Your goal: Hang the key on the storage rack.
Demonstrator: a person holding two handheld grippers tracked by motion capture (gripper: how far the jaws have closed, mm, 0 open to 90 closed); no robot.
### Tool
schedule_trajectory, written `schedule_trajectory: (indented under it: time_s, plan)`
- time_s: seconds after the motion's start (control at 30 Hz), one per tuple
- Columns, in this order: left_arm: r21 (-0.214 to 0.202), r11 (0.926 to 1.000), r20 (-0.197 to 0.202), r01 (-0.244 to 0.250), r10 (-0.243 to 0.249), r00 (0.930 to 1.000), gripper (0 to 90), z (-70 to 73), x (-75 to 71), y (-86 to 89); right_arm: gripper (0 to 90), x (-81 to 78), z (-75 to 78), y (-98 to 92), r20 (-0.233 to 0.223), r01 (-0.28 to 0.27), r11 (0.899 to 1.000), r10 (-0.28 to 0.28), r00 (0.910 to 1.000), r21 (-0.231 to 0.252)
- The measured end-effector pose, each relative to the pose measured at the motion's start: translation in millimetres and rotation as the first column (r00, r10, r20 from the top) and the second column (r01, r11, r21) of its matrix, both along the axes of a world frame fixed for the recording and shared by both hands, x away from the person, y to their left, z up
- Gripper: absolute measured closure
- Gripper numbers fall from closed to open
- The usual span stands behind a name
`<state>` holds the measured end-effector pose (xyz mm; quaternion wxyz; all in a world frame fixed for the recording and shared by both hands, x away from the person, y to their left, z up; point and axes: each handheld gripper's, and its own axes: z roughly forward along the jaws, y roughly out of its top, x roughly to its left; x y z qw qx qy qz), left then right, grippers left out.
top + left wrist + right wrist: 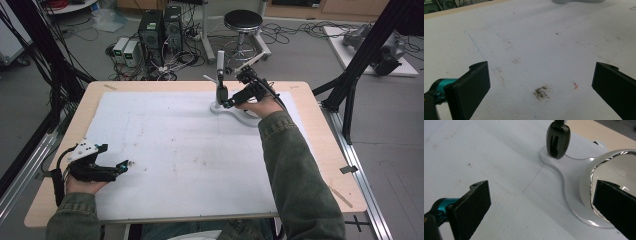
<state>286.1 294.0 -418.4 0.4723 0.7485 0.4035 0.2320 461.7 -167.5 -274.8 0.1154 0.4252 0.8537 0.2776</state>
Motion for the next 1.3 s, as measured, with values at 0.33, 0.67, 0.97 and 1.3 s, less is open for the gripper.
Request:
schedule_trajectory:
  time_s: [0.33,0.67,0.97,1.3]
  plan:
    - [-0.001,1.0,0.0,-0.002,0.002,1.0,2.1,-0.1,0.1,-0.5,0.5,-18.6,-12.5,-26.2,0.027,0.022,0.999,-0.023,0.9994,0.032]
    - [0.0,1.0,-0.001,-0.003,0.003,1.0,2.1,-0.1,0.0,-0.5,0.5,-34.5,-31.3,-51.3,0.083,0.031,0.997,-0.037,0.9959,0.066]
    - [0.002,1.0,0.0,-0.003,0.003,1.0,2.1,-0.1,0.0,-0.8,0.5,-48.7,-46.4,-71.1,0.105,0.056,0.994,-0.066,0.9923,0.089]
    - [0.007,1.0,-0.001,-0.003,0.003,1.0,2.1,-0.3,0.4,-0.8,0.5,-59.0,-69.7,-91.9,0.106,0.096,0.99,-0.107,0.9886,0.102]
